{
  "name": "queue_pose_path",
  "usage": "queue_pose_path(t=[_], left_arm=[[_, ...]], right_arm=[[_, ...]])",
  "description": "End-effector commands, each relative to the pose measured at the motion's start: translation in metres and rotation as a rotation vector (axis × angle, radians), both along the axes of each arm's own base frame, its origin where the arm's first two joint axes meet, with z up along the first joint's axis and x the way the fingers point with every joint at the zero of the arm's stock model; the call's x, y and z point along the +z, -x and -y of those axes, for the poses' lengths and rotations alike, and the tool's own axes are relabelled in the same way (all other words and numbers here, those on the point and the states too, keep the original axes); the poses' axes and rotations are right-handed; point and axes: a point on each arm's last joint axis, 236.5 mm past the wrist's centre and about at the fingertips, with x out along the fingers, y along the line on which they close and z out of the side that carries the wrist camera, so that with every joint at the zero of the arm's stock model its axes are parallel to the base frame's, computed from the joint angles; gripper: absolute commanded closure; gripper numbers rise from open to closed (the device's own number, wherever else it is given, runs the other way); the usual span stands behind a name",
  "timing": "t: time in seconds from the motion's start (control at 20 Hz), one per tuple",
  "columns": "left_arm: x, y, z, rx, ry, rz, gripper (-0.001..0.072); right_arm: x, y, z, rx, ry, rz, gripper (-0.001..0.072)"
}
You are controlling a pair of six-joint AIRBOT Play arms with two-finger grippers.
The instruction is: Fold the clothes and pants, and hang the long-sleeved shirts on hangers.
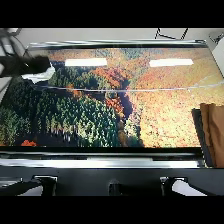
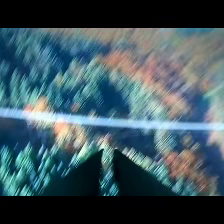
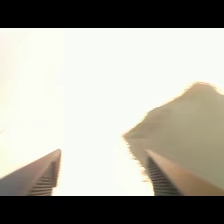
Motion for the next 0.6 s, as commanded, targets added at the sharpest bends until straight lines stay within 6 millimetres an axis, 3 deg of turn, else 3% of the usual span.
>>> queue_pose_path(t=[0.0, 0.1, 0.2, 0.4, 0.55], left_arm=[[-0.112, 0.057, -0.026, 0.029, -0.163, -0.483, -0.0005], [-0.145, 0.083, -0.005, -0.093, -0.160, -0.568, 0.0002], [-0.152, 0.083, 0.006, -0.113, -0.158, -0.513, 0.0002], [-0.153, 0.085, 0.014, -0.131, -0.158, -0.508, 0.0001], [-0.153, 0.085, 0.014, -0.130, -0.159, -0.508, 0.0001]], right_arm=[[-0.058, -0.020, -0.140, 0.261, -0.069, -0.224, 0.0036], [-0.106, -0.004, -0.188, 0.367, -0.125, -0.402, 0.0036], [-0.125, 0.001, -0.206, 0.425, -0.079, -0.480, 0.0036], [-0.128, 0.004, -0.226, 0.478, -0.049, -0.498, 0.0039], [-0.127, 0.004, -0.228, 0.480, -0.054, -0.496, 0.0039]])
